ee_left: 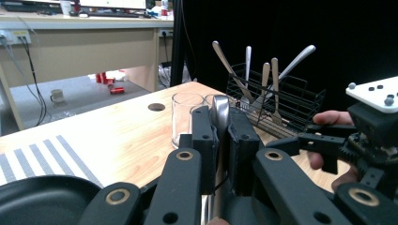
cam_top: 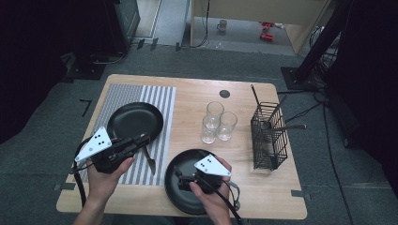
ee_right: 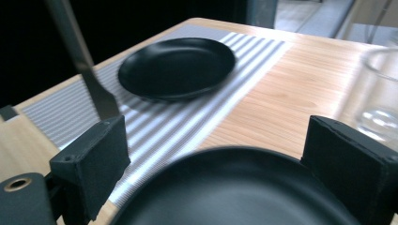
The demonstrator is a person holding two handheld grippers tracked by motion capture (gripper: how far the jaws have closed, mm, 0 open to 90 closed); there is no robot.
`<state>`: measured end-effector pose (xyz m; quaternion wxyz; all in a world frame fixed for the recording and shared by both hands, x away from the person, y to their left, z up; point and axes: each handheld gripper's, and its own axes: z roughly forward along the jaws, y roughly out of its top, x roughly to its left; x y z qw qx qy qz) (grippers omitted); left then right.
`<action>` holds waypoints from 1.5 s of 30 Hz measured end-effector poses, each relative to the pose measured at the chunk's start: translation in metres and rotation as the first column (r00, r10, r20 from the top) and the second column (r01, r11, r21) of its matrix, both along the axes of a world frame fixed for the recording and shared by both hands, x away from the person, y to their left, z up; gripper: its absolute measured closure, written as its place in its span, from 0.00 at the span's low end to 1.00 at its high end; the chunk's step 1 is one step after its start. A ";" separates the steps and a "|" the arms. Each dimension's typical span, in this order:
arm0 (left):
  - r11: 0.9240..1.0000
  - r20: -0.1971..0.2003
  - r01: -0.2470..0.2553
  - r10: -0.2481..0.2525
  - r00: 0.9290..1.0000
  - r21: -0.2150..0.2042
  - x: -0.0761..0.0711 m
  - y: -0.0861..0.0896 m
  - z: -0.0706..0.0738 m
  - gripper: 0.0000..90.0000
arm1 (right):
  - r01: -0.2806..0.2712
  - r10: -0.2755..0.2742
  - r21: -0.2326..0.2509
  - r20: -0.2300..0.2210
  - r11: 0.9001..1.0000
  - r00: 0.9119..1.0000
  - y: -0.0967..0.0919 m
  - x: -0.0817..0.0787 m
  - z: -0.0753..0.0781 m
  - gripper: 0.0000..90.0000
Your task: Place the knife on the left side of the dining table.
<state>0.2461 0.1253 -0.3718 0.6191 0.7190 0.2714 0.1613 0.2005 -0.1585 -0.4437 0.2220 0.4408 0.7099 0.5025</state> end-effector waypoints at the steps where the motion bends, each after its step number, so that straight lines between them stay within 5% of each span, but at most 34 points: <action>1: 1.000 -0.001 -0.005 0.005 1.000 -0.007 0.001 0.000 -0.001 0.95 | 0.012 -0.012 0.002 -0.002 1.000 1.000 -0.005 0.000 -0.001 0.08; 15: 0.998 0.020 -0.037 0.038 0.999 -0.053 0.006 0.002 -0.012 0.95 | 0.153 -0.155 -0.047 -0.042 0.987 0.987 -0.068 -0.016 -0.018 0.08; 26: 0.996 0.025 -0.052 0.053 0.998 -0.066 0.008 -0.002 -0.019 0.95 | 0.273 -0.277 -0.063 -0.077 0.960 0.958 -0.123 -0.033 -0.033 0.09; 45: 0.995 0.031 -0.056 0.059 0.998 -0.076 0.008 -0.005 -0.021 0.95 | 0.342 -0.357 -0.118 -0.151 0.932 0.922 -0.166 -0.036 -0.064 0.09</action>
